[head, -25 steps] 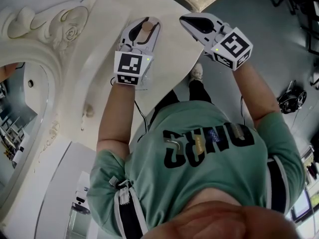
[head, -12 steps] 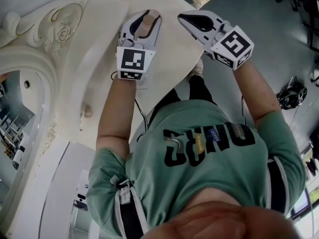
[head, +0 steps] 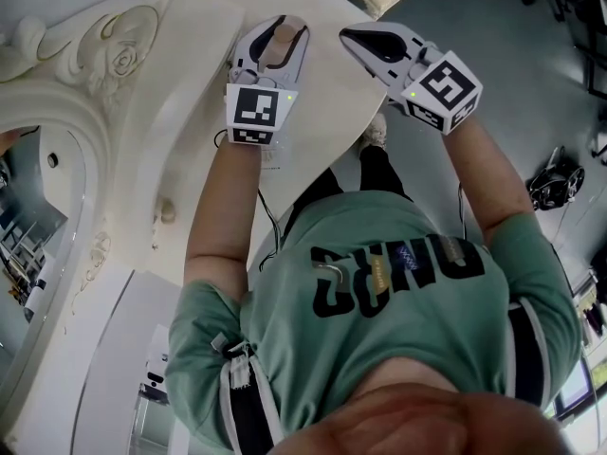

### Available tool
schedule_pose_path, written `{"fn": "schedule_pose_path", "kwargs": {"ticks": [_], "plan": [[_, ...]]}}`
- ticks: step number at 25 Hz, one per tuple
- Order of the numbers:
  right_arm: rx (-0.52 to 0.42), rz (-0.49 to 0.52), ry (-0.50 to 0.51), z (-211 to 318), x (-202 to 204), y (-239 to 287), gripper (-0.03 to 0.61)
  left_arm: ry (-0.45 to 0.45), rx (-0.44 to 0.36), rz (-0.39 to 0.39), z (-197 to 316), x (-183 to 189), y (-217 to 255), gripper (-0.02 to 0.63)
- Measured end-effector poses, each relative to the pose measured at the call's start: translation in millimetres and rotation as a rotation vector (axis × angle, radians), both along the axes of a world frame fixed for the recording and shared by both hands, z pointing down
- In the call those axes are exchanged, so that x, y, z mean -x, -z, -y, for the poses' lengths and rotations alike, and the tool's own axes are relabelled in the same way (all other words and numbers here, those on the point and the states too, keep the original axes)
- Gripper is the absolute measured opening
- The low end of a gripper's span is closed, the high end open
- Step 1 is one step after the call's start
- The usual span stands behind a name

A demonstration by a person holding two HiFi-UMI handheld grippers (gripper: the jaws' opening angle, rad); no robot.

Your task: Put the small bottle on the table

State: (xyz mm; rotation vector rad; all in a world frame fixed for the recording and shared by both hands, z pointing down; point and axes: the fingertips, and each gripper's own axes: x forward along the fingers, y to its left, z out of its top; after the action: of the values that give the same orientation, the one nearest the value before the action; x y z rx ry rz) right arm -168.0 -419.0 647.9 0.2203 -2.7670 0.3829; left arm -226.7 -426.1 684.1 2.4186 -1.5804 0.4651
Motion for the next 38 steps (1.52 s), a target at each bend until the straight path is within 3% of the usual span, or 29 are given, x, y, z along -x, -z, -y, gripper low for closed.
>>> {"fn": "schedule_pose_path", "kwargs": {"ticks": [5,8,14,33,38], "plan": [[-0.007,0.009,-0.005,-4,-3,11,-0.006,0.003,0.036,-0.006,-1,1,1,0.164],[-0.017,0.012,-0.007,-6,-6,20,-0.006,0.019,0.021,-0.013,-3,3,12,0.199],[-0.032,0.029,-0.023,-11,-17,52,-0.006,0.023,-0.018,-0.02,-17,-5,53,0.209],[-0.088,0.079,-0.039,-48,-77,185,-0.006,0.009,-0.082,-0.042,-91,-37,200,0.206],[-0.105,0.1,-0.032,-63,-94,219,-0.006,0.005,-0.106,-0.042,-113,-45,231,0.152]]}}
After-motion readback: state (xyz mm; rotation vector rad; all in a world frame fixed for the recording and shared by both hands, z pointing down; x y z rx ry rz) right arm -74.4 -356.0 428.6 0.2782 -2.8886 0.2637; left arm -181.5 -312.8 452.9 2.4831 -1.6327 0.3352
